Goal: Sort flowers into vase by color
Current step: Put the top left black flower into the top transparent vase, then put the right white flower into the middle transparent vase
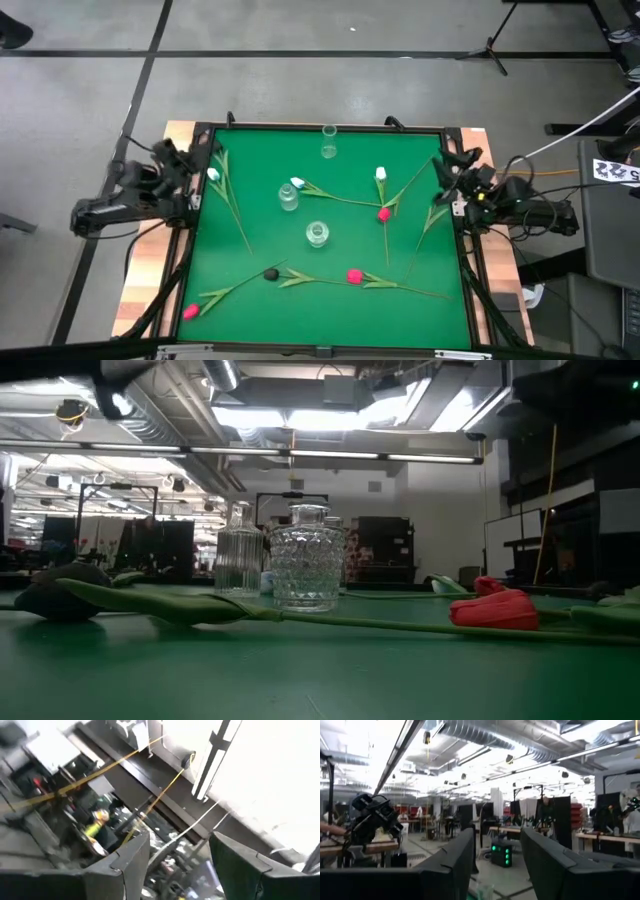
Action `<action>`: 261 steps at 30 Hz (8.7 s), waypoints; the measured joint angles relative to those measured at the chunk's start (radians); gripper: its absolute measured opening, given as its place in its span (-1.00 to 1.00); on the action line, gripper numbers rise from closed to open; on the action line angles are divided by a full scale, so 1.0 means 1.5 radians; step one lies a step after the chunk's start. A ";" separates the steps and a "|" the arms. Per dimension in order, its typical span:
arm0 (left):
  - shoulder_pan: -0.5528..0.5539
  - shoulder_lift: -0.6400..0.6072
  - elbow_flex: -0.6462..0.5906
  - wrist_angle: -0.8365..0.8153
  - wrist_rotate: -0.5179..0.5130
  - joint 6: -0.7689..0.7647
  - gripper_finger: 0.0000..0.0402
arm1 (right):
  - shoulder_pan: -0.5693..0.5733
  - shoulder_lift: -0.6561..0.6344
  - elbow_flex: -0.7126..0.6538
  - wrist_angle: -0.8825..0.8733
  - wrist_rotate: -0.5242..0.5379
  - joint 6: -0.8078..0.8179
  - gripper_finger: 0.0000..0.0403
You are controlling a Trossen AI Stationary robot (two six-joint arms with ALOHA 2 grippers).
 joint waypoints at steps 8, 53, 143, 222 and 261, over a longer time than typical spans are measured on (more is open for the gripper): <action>0.004 0.258 0.318 -0.455 -0.037 0.026 0.01 | 0.000 0.124 0.140 -0.059 0.000 -0.107 -0.18; 0.488 0.787 0.241 -0.732 0.083 -0.176 0.01 | 0.000 0.443 0.313 -0.216 0.087 -0.119 -0.18; 0.254 1.036 0.539 0.312 0.206 0.380 -0.98 | 0.000 0.526 0.312 -0.229 0.199 -0.095 -0.18; 0.268 0.740 0.539 -0.480 0.216 0.475 0.24 | 0.000 0.659 0.312 -0.385 -0.069 0.052 -0.18; 0.268 0.698 0.539 -0.711 0.209 0.420 0.24 | -0.130 0.860 0.467 -0.587 -0.340 -0.117 -0.18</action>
